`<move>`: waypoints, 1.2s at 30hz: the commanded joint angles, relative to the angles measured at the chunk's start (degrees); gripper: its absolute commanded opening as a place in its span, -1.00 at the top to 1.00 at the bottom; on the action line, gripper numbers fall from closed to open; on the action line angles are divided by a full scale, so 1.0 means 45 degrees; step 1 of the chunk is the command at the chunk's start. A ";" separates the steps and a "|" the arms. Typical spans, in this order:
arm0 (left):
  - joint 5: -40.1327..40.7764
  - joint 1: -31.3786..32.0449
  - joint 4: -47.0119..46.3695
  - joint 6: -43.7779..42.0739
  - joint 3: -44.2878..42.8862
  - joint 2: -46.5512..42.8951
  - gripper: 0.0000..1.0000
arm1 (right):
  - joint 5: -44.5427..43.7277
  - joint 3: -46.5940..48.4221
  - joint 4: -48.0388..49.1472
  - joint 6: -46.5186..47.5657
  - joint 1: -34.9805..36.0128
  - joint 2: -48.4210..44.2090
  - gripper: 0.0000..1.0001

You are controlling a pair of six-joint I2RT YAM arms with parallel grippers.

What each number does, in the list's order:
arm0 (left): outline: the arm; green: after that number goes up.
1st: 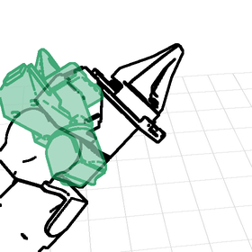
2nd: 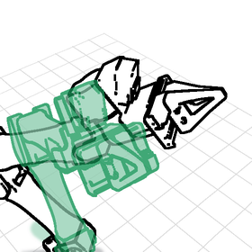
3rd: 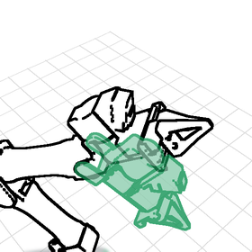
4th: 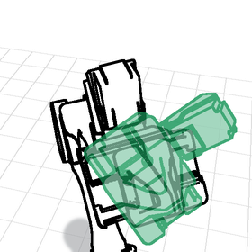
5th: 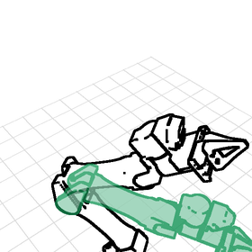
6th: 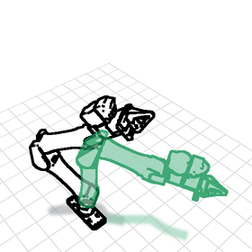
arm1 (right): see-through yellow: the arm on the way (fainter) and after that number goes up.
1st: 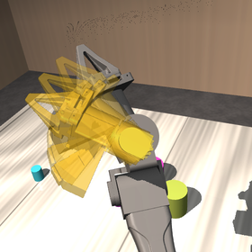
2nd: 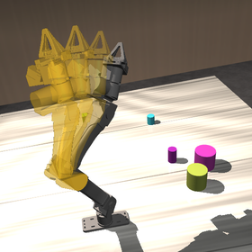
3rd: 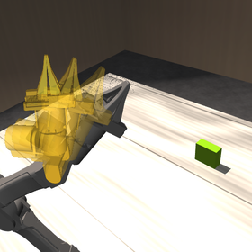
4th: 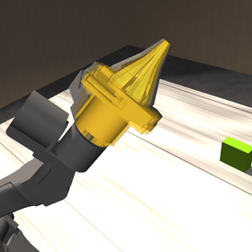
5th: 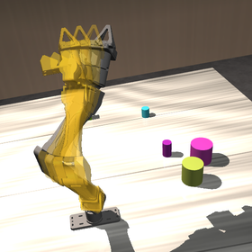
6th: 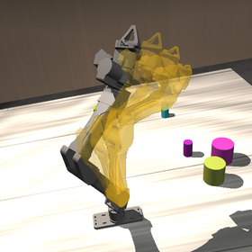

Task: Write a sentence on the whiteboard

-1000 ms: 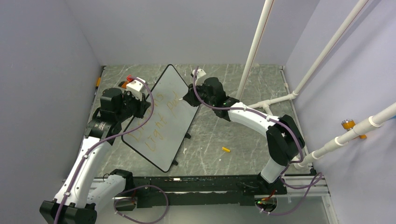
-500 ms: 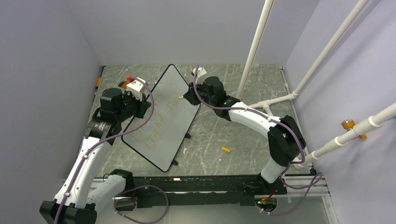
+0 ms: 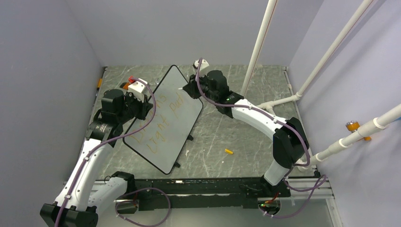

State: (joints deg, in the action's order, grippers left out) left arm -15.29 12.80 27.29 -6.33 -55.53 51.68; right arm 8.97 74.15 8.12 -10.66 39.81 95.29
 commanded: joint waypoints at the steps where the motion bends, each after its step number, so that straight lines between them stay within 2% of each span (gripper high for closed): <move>1: -0.0489 0.0239 0.1929 -0.1074 0.0456 0.0195 1.00 | -0.0152 0.1244 0.0237 0.0161 -0.0018 0.0426 1.00; 9: -0.0489 0.0255 0.1924 -0.1095 0.0445 0.0214 1.00 | -0.0025 0.1556 0.0234 0.0105 -0.0043 0.0948 1.00; 36: -0.0492 0.0259 0.1957 -0.1112 0.0407 0.0323 1.00 | 0.0427 -0.1519 0.1280 -0.0708 -0.0037 0.0126 1.00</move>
State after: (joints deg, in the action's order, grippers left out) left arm -14.09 12.78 27.77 -6.13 -55.53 51.64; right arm 9.15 68.47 11.07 -12.58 39.35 97.97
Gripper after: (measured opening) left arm 0.210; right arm 0.150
